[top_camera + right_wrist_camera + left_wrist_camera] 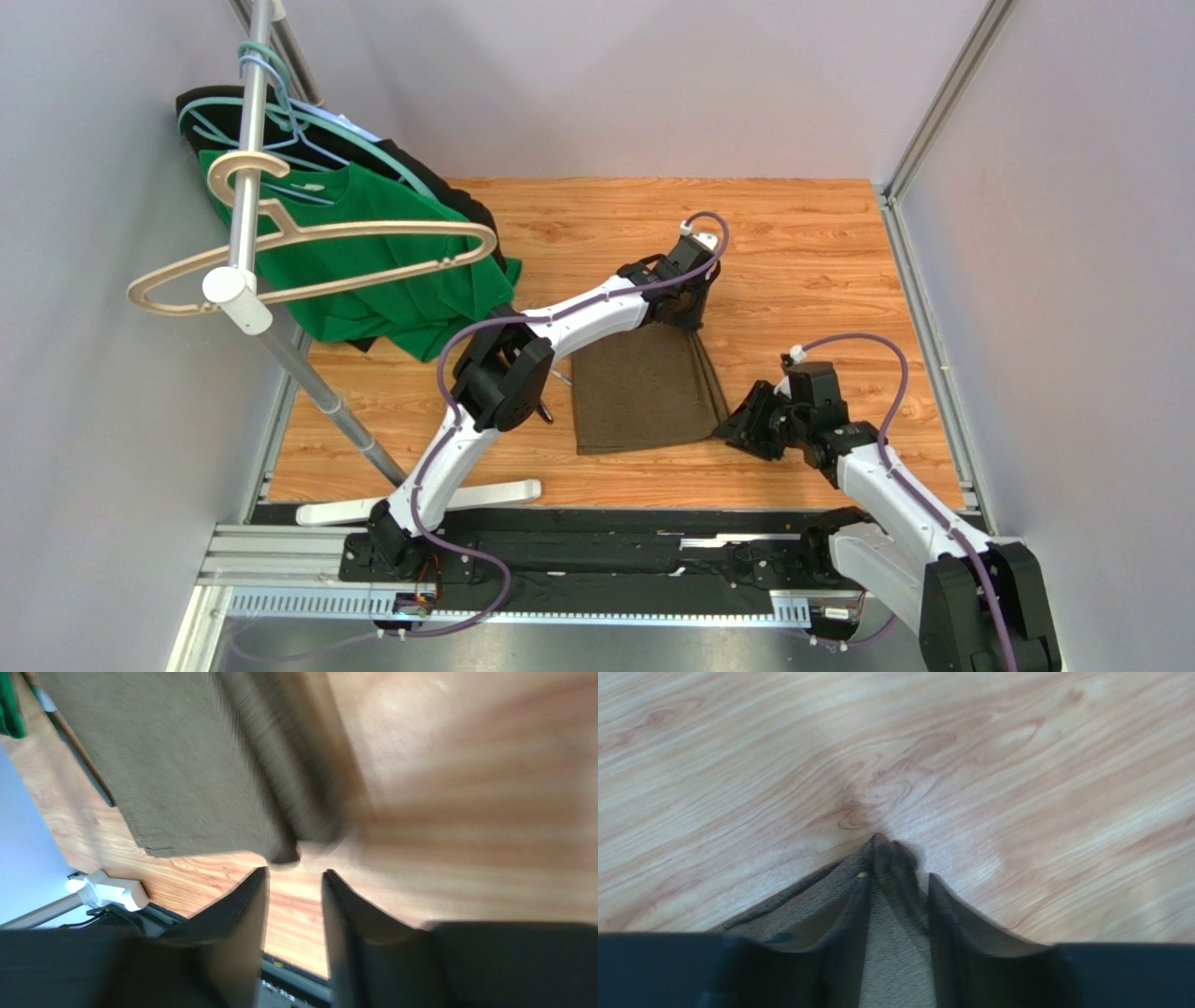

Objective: Fold the napkin into a case and place the utensils inside
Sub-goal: Turn over the upper triangle folded napkin at the center of the board.

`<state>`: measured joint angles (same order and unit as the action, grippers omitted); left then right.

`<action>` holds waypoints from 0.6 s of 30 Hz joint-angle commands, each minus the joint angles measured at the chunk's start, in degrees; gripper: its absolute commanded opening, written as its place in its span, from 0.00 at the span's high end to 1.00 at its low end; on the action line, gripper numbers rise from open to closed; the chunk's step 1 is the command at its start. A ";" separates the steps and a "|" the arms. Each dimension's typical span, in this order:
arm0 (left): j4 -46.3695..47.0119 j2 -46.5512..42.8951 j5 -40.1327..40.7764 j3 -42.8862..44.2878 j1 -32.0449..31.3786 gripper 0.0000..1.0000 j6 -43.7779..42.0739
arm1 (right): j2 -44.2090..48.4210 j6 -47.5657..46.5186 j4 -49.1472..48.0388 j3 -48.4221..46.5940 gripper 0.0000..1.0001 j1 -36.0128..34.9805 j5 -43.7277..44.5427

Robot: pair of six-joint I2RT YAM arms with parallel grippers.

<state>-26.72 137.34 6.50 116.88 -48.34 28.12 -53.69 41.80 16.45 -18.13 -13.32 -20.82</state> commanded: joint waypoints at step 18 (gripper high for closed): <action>-4.92 -20.01 -9.92 -5.88 2.46 0.48 -1.84 | -24.51 -10.78 2.03 -32.22 0.56 3.29 16.52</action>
<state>-32.95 117.10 1.17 112.92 -46.85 25.71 -72.49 33.23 27.27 -44.45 -12.14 -5.74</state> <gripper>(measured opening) 0.551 0.510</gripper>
